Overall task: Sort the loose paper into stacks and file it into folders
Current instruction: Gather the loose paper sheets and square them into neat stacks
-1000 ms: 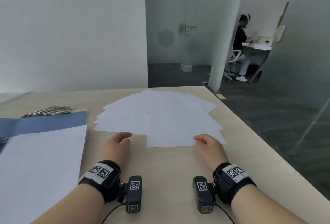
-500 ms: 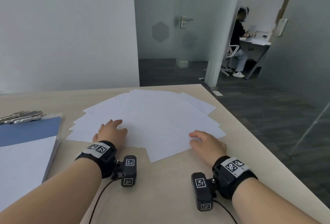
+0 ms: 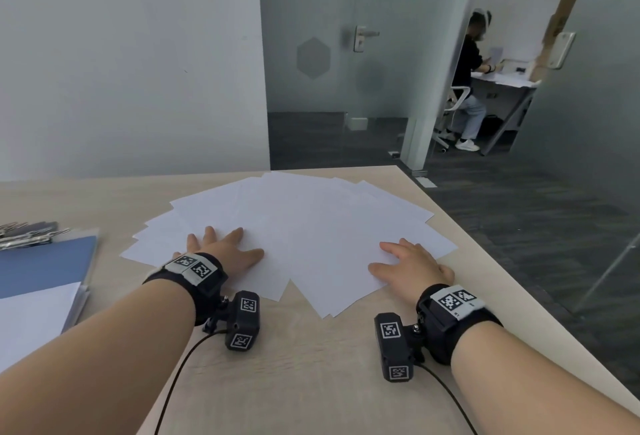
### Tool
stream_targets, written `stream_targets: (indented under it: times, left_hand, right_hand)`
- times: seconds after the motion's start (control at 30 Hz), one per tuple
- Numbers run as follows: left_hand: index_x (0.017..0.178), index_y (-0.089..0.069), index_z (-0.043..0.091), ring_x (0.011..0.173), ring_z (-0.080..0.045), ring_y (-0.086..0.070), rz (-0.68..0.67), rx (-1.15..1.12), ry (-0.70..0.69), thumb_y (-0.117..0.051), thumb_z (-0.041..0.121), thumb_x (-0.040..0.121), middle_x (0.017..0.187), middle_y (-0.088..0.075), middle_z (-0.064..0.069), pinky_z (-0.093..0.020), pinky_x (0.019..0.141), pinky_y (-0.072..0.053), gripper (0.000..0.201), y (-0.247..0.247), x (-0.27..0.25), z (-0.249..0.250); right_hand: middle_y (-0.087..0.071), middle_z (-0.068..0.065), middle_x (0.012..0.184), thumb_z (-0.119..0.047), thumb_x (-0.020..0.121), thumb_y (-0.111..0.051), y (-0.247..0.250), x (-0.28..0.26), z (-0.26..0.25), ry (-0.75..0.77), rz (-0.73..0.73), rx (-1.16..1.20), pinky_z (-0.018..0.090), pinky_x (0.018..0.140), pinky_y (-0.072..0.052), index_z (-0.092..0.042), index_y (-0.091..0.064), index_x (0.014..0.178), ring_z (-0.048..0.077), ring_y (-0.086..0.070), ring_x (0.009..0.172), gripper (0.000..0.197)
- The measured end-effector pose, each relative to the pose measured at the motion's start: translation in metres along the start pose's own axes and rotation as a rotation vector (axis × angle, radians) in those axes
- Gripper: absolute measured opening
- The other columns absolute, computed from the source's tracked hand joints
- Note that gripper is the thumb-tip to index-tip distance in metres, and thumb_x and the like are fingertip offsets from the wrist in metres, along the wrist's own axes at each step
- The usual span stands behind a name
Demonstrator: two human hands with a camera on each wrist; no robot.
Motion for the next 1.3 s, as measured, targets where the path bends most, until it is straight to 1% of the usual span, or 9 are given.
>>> stream_targets:
  times: [0.33,0.6,0.7,0.83,0.9,0.97,1.13,1.23,1.3]
  left_hand:
    - [0.153,-0.010,0.056,0.155,-0.031,0.011,-0.034,0.055,-0.103,-0.039,0.083,0.079,0.169,0.006,0.005,-0.060,0.121,-0.001,0.083,-0.012,-0.055,-0.007]
    - [0.150,-0.014,0.059,0.155,-0.026,0.010,-0.024,0.047,-0.153,-0.040,0.083,0.075,0.168,0.002,0.008,-0.057,0.122,-0.001,0.083,-0.031,-0.133,-0.030]
    - [0.151,-0.013,0.058,0.155,-0.024,0.012,-0.040,0.040,-0.183,-0.042,0.083,0.076,0.168,0.003,0.010,-0.055,0.122,0.000,0.085,-0.035,-0.166,-0.043]
    - [0.159,-0.002,0.042,0.156,-0.021,0.010,-0.035,0.035,-0.221,-0.047,0.080,0.079,0.169,0.004,0.012,-0.050,0.123,-0.003,0.099,-0.039,-0.206,-0.057]
    - [0.161,0.004,0.031,0.156,-0.019,0.011,-0.048,0.025,-0.225,-0.052,0.081,0.078,0.169,0.006,0.011,-0.049,0.125,-0.001,0.112,-0.041,-0.220,-0.063]
    - [0.162,0.004,0.025,0.156,-0.019,0.010,-0.076,0.032,-0.241,-0.057,0.080,0.076,0.169,0.005,0.010,-0.049,0.125,-0.001,0.119,-0.040,-0.230,-0.068]
    - [0.160,-0.016,0.016,0.156,-0.025,-0.005,-0.169,0.049,-0.259,-0.071,0.064,0.075,0.169,-0.008,0.001,-0.047,0.124,-0.013,0.112,-0.024,-0.244,-0.067]
    - [0.135,-0.054,0.013,0.136,-0.032,-0.038,-0.200,0.038,-0.204,-0.053,0.058,0.061,0.149,-0.041,-0.009,-0.037,0.107,-0.036,0.086,-0.011,-0.239,-0.058]
    - [0.123,-0.060,0.019,0.125,-0.035,-0.045,-0.165,0.031,-0.148,-0.048,0.057,0.067,0.136,-0.047,-0.008,-0.039,0.104,-0.040,0.069,-0.007,-0.235,-0.053]
  right_hand:
    - [-0.014,-0.015,0.167,-0.060,0.086,-0.059,0.006,-0.015,0.009,0.076,-0.098,-0.019,0.047,0.124,-0.007,-0.050,-0.042,0.145,0.012,-0.003,0.156,0.062]
    - [-0.013,-0.013,0.167,-0.053,0.087,-0.064,0.012,-0.077,0.035,0.141,-0.171,-0.014,0.044,0.125,-0.006,-0.047,-0.045,0.143,0.014,-0.002,0.156,0.059]
    - [-0.017,-0.011,0.166,-0.047,0.085,-0.070,0.018,-0.104,0.044,0.154,-0.211,0.011,0.041,0.125,-0.008,-0.045,-0.050,0.137,0.011,-0.009,0.155,0.055]
    - [-0.021,-0.009,0.164,-0.040,0.082,-0.077,0.028,-0.135,0.052,0.179,-0.279,-0.008,0.027,0.120,-0.017,-0.044,-0.054,0.127,0.009,-0.026,0.149,0.050]
    - [-0.023,-0.007,0.162,-0.034,0.085,-0.077,0.035,-0.148,0.053,0.188,-0.314,-0.053,0.018,0.108,-0.022,-0.036,-0.055,0.132,0.009,-0.029,0.147,0.052]
    - [-0.031,-0.007,0.157,-0.033,0.085,-0.077,0.040,-0.158,0.052,0.182,-0.330,-0.120,0.017,0.100,-0.028,-0.034,-0.055,0.131,0.010,-0.038,0.138,0.052]
    - [-0.047,-0.012,0.133,-0.028,0.081,-0.079,0.045,-0.172,0.044,0.147,-0.340,-0.209,0.022,0.092,-0.041,-0.035,-0.058,0.122,0.010,-0.051,0.113,0.046]
    - [-0.049,-0.011,0.124,-0.033,0.083,-0.078,0.047,-0.172,0.038,0.133,-0.325,-0.239,0.023,0.086,-0.039,-0.032,-0.060,0.121,0.011,-0.052,0.107,0.041]
    - [-0.052,-0.009,0.123,-0.041,0.083,-0.078,0.047,-0.171,0.034,0.128,-0.307,-0.252,0.025,0.087,-0.038,-0.030,-0.062,0.115,0.013,-0.053,0.109,0.038]
Point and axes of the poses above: each hand's wrist, its own x-axis towards the middle knuckle, its own y-axis out of the back of the hand, z = x × y, the point moved 1 cm from there along x, towards the middle knuckle
